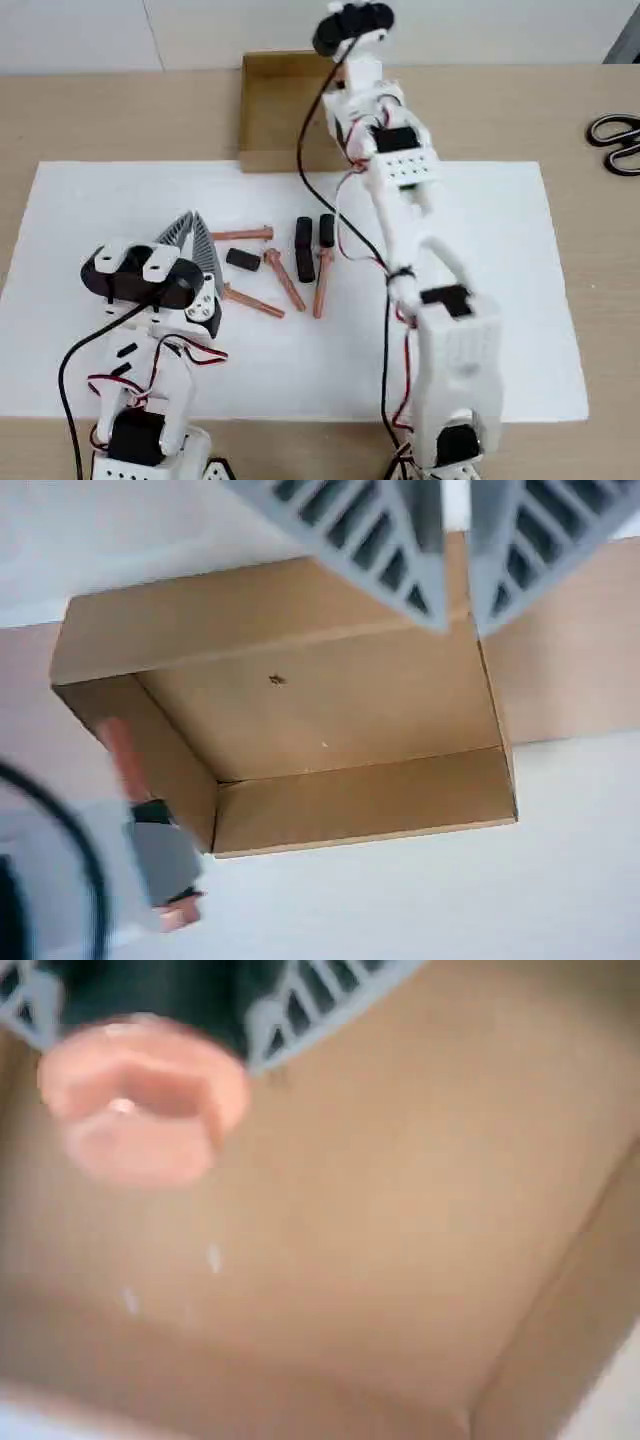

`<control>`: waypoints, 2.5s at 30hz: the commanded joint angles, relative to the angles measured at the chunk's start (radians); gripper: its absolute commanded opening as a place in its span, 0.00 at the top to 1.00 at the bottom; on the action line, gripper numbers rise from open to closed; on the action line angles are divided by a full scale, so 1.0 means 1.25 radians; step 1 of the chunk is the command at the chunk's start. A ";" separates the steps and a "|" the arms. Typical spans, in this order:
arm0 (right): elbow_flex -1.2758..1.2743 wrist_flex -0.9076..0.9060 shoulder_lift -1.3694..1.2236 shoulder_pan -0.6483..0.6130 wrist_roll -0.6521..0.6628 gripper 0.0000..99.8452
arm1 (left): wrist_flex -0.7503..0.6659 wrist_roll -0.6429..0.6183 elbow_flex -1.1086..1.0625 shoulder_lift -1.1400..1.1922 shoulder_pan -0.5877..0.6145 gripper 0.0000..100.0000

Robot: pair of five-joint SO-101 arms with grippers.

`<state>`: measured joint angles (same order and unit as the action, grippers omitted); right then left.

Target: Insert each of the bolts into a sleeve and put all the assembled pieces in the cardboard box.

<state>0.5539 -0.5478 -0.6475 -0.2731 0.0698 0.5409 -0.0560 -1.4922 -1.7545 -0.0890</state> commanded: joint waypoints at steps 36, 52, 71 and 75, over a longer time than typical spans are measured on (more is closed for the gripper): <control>0.886 -0.055 -0.596 -0.062 0.155 0.77 | -0.018 -0.002 0.004 -0.006 0.001 0.99; 0.901 -0.829 -0.273 -0.063 0.155 0.77 | -0.015 -0.004 0.051 -0.006 0.006 0.99; 0.465 -0.924 0.096 -0.098 0.097 0.77 | 0.185 -0.004 0.125 -0.006 0.187 0.99; 0.220 -0.918 0.235 -0.099 0.093 0.77 | 0.187 -0.004 0.127 -0.006 0.184 0.99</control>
<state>1.0203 -1.6939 -0.5155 -0.3897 0.2002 0.7695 -0.0606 -1.3771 -1.7545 0.1381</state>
